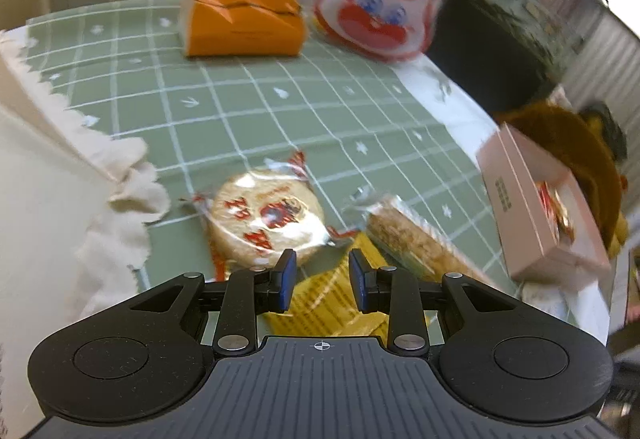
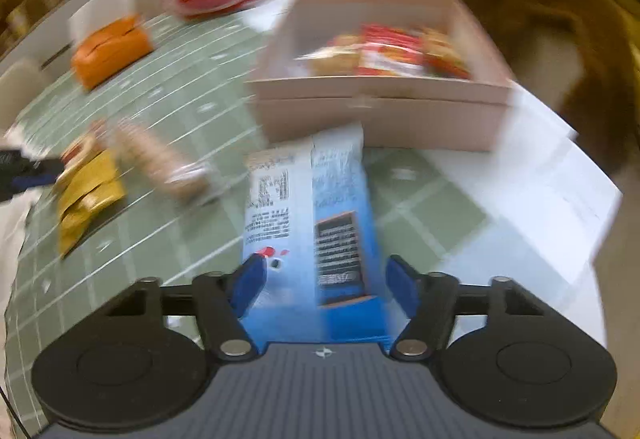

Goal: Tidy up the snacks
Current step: 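Grasp yellow wafer packet with left tool while right tool sets blue packet beside pink box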

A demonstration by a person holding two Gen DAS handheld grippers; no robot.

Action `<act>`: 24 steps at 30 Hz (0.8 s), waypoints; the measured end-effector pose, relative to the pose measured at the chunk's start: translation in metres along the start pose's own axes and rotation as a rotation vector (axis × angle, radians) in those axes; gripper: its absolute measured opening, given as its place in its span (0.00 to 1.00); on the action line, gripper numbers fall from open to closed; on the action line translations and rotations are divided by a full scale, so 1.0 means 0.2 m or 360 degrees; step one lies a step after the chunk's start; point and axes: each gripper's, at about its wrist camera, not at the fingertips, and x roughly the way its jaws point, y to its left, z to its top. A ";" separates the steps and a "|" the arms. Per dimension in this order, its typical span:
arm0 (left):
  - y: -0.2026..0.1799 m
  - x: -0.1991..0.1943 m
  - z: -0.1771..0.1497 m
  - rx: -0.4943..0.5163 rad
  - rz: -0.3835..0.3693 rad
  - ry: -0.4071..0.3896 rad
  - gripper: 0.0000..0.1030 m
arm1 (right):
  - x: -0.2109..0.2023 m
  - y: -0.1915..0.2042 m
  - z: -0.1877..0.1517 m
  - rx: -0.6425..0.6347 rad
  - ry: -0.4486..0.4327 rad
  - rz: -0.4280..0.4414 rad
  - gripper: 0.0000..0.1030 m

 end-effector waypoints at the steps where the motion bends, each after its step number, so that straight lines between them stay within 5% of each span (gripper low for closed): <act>1: -0.02 0.02 0.00 0.0031 -0.0005 0.0023 0.31 | 0.00 -0.04 0.00 0.0051 0.0011 0.0013 0.70; 7: -0.09 0.05 -0.07 0.0151 -0.0021 0.0073 0.35 | 0.00 -0.13 -0.02 0.0168 0.0002 0.0011 0.75; 18: -0.38 -0.05 -0.31 0.0578 -0.0148 0.0185 0.35 | 0.05 -0.04 -0.05 0.0058 0.0056 0.0006 0.75; 24: -0.43 -0.12 -0.39 0.0547 -0.0151 0.0227 0.36 | 0.05 0.00 -0.08 -0.0017 0.0058 -0.0022 0.77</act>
